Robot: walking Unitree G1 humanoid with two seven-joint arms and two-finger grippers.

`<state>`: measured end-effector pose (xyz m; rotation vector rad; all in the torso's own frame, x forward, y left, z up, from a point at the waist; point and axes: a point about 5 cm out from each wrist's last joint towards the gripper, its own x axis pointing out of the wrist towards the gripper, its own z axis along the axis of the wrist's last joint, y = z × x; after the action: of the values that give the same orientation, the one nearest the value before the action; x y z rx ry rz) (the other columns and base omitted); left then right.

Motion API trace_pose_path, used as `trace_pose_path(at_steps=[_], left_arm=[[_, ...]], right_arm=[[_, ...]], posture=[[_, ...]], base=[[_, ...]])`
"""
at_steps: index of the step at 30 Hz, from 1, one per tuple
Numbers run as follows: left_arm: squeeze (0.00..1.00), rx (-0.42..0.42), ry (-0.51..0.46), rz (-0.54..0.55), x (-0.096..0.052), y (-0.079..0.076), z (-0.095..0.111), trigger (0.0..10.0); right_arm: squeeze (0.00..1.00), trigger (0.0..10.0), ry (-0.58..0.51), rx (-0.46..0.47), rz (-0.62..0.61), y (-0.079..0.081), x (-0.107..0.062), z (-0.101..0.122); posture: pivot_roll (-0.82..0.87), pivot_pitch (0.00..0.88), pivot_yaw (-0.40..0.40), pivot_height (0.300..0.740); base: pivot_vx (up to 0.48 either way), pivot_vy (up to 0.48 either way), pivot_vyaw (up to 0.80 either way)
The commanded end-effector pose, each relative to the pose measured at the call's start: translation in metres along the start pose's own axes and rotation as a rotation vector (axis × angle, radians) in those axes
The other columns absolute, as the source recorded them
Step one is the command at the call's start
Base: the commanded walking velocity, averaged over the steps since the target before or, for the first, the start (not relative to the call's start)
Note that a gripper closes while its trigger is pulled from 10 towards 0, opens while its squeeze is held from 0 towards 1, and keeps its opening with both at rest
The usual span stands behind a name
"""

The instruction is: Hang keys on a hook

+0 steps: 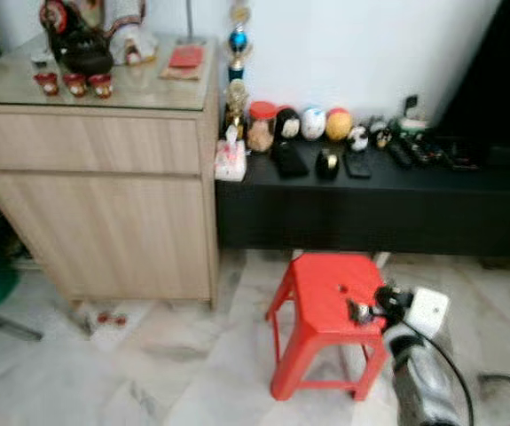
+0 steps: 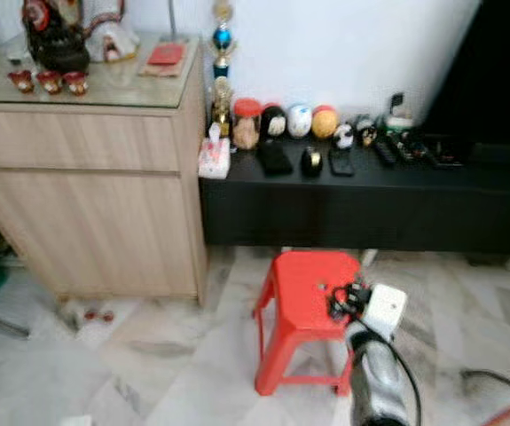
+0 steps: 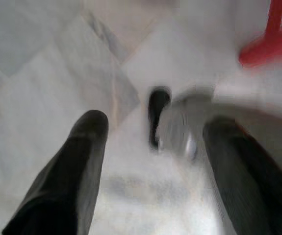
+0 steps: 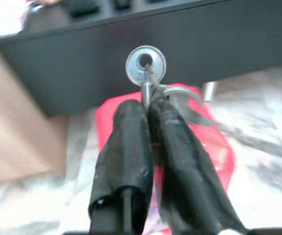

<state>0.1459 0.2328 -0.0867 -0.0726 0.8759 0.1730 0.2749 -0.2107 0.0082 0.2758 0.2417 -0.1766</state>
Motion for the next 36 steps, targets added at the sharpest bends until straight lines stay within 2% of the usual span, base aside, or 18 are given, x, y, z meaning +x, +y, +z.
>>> trace_pose_path(at_steps=[1, 14, 22, 36], left_arm=[[0.0, -0.015, 0.094, -0.002, -0.008, -0.002, -0.027, 10.0], [0.0, 0.001, 0.09, -0.005, -0.007, -0.002, -0.026, 10.0], [0.0, -0.005, 0.088, -0.005, -0.007, -0.003, -0.025, 10.0], [0.0, -0.004, 0.085, -0.008, -0.007, -0.003, -0.025, 10.0]], right_arm=[[0.0, 10.0, -0.036, 0.002, 0.018, 0.007, 0.005, 0.009], [0.0, 10.0, -0.029, 0.005, 0.003, 0.004, 0.003, 0.006], [0.0, 10.0, 0.029, -0.001, -0.033, -0.004, -0.002, -0.006], [0.0, 10.0, 0.06, 0.004, -0.05, -0.008, -0.006, -0.014]], posture=[[0.12, 0.0, -0.069, 0.74], [0.13, 0.0, -0.07, 0.74], [0.13, 0.0, -0.07, 0.74], [0.13, 0.0, -0.07, 0.74]], base=[[0.0, 0.0, 0.0], [0.0, -0.018, 0.0], [0.0, -0.25, 0.0], [0.0, -0.275, 0.0]])
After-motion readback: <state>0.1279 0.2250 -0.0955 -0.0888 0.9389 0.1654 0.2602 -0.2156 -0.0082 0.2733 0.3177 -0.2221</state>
